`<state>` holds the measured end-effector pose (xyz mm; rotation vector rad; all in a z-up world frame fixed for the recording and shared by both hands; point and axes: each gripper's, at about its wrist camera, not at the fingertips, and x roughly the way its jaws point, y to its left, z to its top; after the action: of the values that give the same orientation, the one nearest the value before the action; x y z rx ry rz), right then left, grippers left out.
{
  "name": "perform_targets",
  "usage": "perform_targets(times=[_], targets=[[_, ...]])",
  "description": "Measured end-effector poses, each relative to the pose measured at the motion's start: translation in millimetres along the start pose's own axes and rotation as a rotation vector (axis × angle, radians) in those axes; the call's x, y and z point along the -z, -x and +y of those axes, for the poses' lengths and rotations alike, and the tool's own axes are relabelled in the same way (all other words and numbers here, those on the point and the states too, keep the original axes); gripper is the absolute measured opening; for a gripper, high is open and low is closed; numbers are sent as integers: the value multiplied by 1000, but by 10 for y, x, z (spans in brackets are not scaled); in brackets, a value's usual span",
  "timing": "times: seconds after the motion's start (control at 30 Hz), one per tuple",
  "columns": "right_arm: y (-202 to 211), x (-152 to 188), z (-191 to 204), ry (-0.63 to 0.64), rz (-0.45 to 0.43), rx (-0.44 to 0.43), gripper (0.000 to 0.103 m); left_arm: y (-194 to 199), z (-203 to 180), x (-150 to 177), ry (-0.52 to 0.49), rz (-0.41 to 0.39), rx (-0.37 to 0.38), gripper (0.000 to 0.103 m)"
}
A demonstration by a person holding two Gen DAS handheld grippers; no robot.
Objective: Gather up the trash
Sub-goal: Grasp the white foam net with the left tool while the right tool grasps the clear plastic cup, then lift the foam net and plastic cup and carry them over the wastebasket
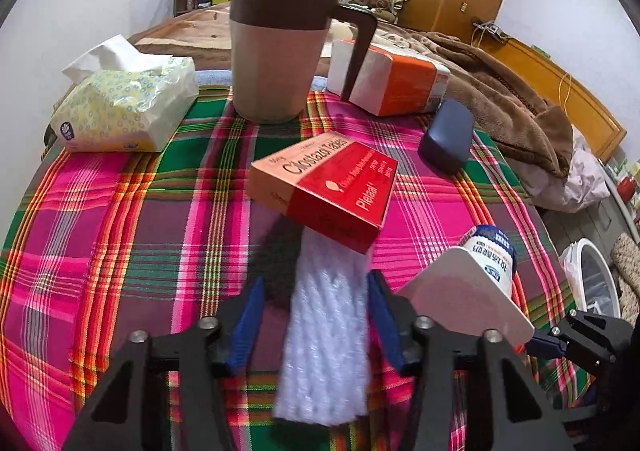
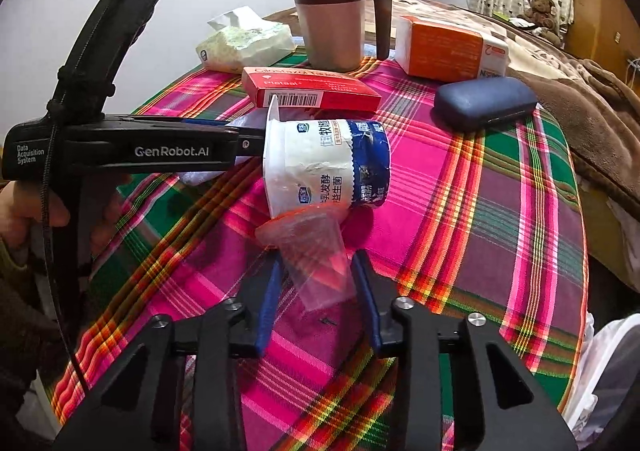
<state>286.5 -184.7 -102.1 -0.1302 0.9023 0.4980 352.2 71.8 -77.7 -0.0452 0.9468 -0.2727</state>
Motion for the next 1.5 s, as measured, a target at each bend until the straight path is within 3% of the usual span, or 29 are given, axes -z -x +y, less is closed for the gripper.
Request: perform_targets(times=[0.23,1.0,1.5], targets=[[25,8,-13,-13,-9,2,30,40,-4,36,-10,-8,-22,32],[245,144,35,-48,-54,23,29,434,-35,403,19,-38,-41,30],[673,274,-129,-123,-147,74,29,901,-267,584,15,-116,-23,30]])
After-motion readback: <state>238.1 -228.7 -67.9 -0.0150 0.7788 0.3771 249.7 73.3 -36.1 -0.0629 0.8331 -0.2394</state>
